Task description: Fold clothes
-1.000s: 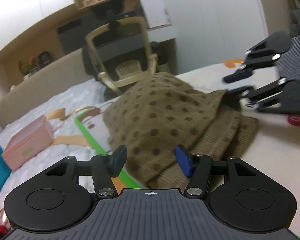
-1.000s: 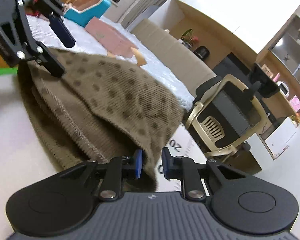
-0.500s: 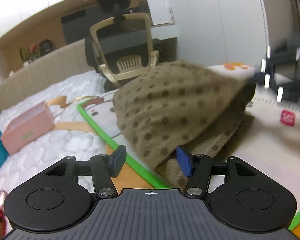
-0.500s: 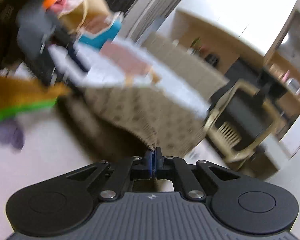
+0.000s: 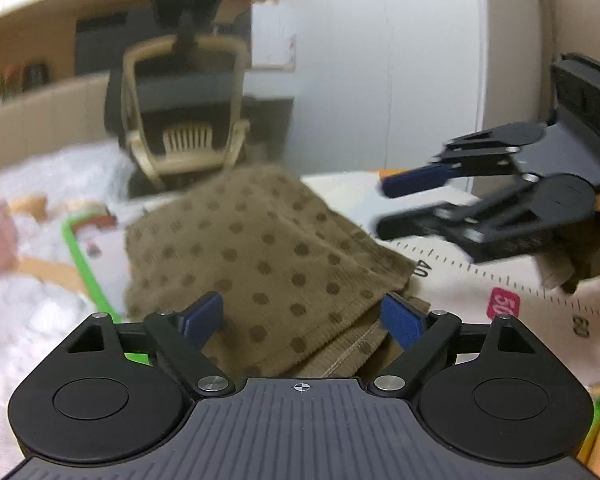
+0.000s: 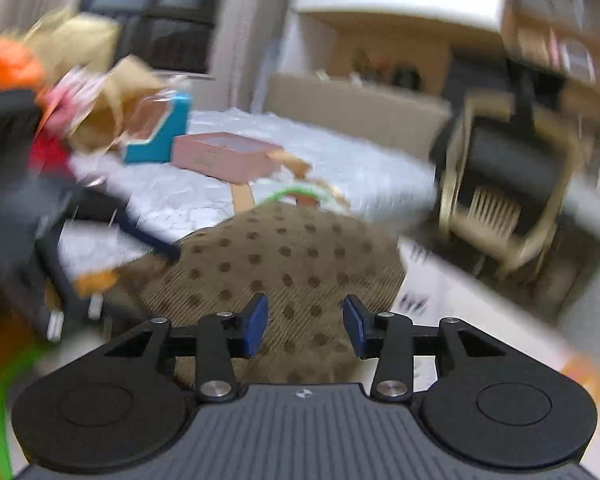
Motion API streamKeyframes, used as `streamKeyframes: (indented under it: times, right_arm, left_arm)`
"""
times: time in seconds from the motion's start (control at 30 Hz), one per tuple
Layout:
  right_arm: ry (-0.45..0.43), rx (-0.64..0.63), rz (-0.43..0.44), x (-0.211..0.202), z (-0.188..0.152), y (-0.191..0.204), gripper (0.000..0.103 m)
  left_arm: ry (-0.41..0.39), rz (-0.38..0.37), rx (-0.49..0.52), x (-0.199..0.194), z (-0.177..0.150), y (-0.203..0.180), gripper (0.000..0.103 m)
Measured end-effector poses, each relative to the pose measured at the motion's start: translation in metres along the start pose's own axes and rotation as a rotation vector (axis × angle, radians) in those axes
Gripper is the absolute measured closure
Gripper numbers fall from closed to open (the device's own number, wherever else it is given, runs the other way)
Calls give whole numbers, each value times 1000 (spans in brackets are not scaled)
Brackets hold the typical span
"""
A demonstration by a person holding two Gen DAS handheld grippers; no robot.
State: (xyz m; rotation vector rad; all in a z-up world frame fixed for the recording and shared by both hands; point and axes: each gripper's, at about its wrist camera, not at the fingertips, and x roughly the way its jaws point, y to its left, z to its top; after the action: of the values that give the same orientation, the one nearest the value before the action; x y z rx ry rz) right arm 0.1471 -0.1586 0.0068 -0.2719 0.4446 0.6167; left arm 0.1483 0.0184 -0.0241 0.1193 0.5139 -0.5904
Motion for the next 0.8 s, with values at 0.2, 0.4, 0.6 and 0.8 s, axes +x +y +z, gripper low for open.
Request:
streamKeyframes:
  times: [0.2, 0.4, 0.6, 0.8]
  right_arm:
    - [187, 153, 80, 27, -32, -28, 44]
    - [151, 98, 44, 8, -15, -44, 43]
    - [0, 111, -56, 56, 51, -65, 43]
    - [169, 112, -153, 153, 33, -80, 40]
  left_arm:
    - [110, -35, 22, 0, -19, -6, 9]
    - [19, -66, -214, -16, 27, 44, 7]
    - [52, 237, -252, 50, 74, 87, 7]
    - [116, 235, -259, 86, 68, 95, 4]
